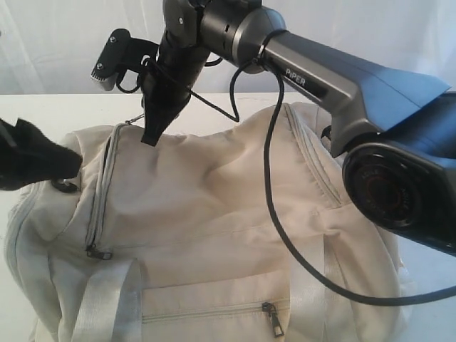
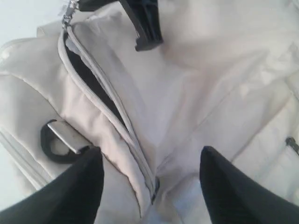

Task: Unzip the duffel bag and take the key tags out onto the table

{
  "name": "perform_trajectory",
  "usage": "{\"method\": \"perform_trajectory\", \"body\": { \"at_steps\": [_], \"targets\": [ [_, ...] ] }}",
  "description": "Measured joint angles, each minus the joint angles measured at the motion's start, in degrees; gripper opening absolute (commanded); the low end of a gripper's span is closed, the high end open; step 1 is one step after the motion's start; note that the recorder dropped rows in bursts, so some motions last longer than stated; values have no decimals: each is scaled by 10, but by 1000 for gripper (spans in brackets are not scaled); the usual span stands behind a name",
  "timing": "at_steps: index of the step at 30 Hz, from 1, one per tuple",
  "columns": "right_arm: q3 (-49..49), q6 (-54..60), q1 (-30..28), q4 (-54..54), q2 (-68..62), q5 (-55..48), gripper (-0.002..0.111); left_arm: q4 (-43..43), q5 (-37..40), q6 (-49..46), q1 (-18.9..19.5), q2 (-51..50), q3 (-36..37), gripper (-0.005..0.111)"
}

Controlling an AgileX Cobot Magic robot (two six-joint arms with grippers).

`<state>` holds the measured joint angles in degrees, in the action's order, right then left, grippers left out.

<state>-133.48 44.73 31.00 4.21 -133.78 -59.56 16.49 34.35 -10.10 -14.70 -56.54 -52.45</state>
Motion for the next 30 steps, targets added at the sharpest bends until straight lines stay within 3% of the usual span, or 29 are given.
{"method": "perform_trajectory", "body": {
  "at_steps": [17,20,25,30],
  "targets": [
    [1,-8,0,28,21,-22,0,34,-165,21,0,-192,-1,63],
    [1,-9,0,30,21,-22,0,34,-168,21,0,-215,-1,48],
    [1,-11,0,31,21,-22,0,33,-171,21,0,-232,-1,0],
    [1,-11,-5,36,21,-8,0,5,-161,23,0,-232,-1,0]
  ]
}}
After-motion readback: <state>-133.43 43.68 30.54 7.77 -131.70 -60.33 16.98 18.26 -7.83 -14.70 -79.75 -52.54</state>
